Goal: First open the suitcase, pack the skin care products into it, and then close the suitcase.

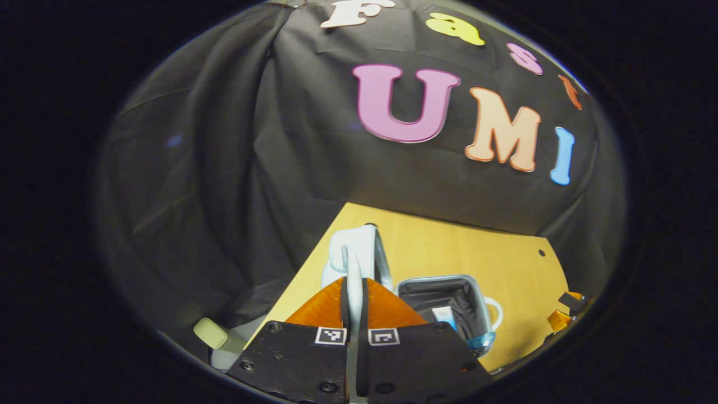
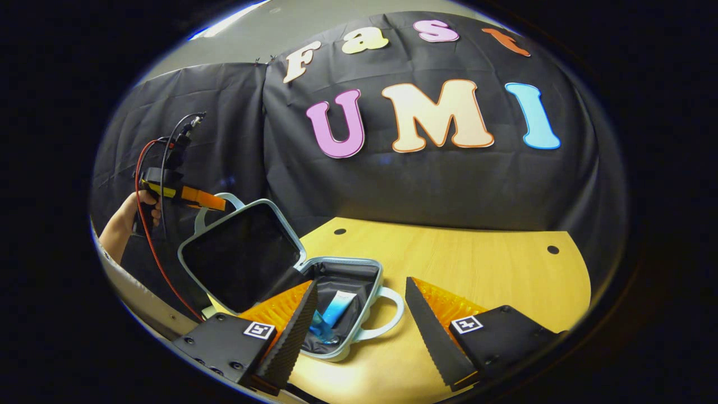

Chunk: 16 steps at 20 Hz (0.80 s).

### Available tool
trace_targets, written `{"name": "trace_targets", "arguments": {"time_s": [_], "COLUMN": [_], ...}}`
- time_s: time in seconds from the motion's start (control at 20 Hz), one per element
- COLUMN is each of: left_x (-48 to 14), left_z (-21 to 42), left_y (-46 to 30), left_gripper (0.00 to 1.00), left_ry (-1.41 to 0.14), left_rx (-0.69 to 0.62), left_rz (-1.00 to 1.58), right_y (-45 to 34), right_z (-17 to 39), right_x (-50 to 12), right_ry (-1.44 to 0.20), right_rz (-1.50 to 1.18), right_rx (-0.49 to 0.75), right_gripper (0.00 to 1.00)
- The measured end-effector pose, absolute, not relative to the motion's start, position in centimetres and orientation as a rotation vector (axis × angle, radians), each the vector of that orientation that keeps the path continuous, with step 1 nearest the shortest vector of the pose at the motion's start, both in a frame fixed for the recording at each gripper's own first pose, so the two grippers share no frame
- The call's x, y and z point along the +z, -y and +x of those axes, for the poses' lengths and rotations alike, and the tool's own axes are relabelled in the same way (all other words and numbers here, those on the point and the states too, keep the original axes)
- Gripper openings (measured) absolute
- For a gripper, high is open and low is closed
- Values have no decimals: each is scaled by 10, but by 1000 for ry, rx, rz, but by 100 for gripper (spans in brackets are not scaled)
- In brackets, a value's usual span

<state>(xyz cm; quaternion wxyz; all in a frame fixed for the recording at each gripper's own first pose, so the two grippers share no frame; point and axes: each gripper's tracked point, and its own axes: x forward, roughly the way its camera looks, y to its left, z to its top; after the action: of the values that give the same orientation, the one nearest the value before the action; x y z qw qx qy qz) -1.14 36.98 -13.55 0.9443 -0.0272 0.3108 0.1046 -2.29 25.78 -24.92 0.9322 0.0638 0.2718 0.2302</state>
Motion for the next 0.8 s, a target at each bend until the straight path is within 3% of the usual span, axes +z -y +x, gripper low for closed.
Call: {"name": "trace_targets", "arguments": {"time_s": [0.4,0.8], "left_x": [-147,-208], "left_z": [25,34], "left_y": [-224,-124], "left_gripper": [0,0], "left_ry": [-625,-779], "left_rx": [-25,-164], "left_rz": [-90,-127], "right_y": [-197,-132], "right_z": [-14,-19], "right_x": [-231,-230], "right_ry": [-498,-499], "right_rz": [109,97], "right_rx": [419,328], "right_gripper": [98,98]}}
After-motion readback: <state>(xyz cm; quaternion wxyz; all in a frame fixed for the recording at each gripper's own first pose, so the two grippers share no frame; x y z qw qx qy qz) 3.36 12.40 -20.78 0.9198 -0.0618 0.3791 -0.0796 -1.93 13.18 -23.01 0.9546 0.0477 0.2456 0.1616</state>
